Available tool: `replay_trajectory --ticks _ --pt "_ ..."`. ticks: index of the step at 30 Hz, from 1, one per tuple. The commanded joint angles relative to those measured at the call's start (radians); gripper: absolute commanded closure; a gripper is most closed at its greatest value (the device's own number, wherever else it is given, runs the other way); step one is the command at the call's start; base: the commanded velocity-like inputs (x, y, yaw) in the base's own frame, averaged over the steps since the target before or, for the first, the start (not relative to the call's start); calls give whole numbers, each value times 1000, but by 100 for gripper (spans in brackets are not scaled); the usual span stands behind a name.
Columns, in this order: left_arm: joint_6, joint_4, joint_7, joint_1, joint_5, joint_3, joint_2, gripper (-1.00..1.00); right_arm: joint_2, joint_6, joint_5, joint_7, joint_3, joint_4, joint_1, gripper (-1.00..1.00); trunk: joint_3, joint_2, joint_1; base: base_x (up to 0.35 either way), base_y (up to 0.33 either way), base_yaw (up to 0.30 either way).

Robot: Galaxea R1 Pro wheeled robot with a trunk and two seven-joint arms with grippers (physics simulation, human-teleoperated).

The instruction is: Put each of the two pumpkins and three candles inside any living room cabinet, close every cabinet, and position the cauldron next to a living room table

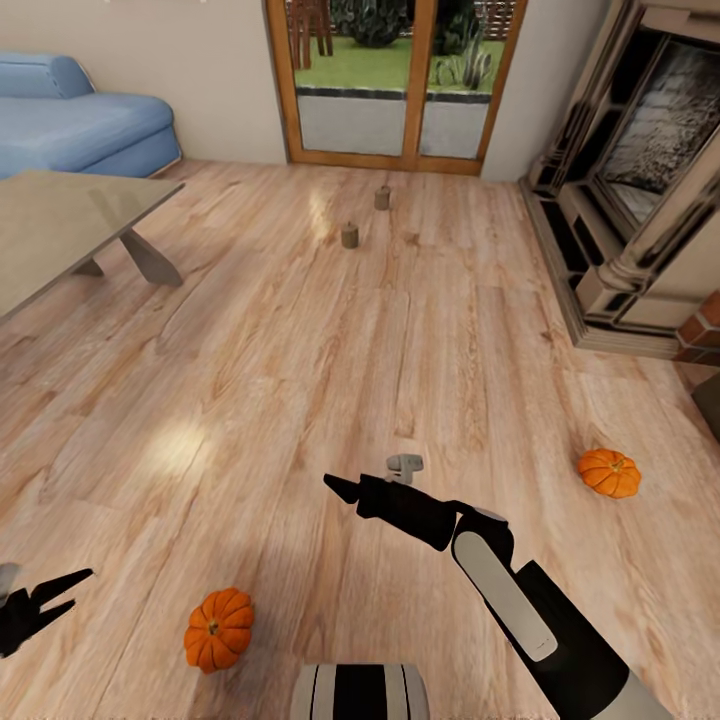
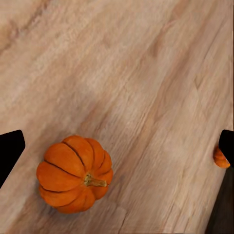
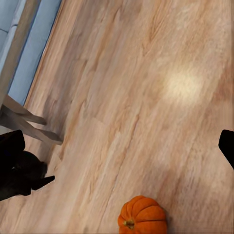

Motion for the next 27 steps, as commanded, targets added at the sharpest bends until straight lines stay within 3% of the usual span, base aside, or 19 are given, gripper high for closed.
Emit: replay_trajectory --ticks 1,6,14,27 --pt "12 1 1 -1 20 2 0 -100 0 3 -1 1 1 0 -1 -100 -5 -1 0 0 0 0" --pt "13 12 66 -1 50 3 -12 -100 0 3 0 1 3 1 -1 -100 -24 -2 2 0 0 0" --pt "-104 73 185 -1 50 -4 -87 -100 -2 3 1 4 0 -1 -1 -100 -55 -4 6 0 0 0" --pt "-111 38 182 -1 62 1 -86 -100 0 3 -1 23 5 -10 -1 -100 -105 -7 12 0 0 0"
